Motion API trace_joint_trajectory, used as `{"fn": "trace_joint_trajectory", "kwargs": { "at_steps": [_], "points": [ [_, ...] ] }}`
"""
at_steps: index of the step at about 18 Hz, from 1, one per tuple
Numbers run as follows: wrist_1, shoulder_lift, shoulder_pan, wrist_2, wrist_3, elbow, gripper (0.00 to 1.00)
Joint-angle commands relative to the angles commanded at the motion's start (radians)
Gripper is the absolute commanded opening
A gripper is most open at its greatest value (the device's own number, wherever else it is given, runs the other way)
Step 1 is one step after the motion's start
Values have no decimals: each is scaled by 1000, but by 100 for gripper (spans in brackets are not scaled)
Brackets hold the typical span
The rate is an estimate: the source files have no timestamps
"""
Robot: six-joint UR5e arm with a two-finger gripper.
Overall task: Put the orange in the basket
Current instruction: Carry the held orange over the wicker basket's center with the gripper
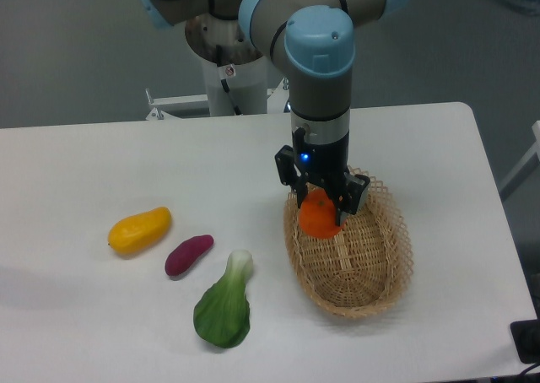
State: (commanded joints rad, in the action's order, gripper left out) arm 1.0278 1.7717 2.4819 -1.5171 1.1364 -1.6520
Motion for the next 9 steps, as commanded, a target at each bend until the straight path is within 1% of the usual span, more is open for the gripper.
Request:
{"fn": "trace_joint_trajectory", "kwargs": {
  "at_steps": [2, 4, 5, 7, 9],
  "points": [
    [-8, 2, 34, 0, 68, -29, 53],
    [-9, 9, 80, 2, 106, -35, 53],
    [-14, 18, 84, 2, 117, -40, 53],
    [-47, 50, 94, 0, 103, -45, 52],
    [-100, 89, 97, 2, 54, -77, 52]
  ]
}}
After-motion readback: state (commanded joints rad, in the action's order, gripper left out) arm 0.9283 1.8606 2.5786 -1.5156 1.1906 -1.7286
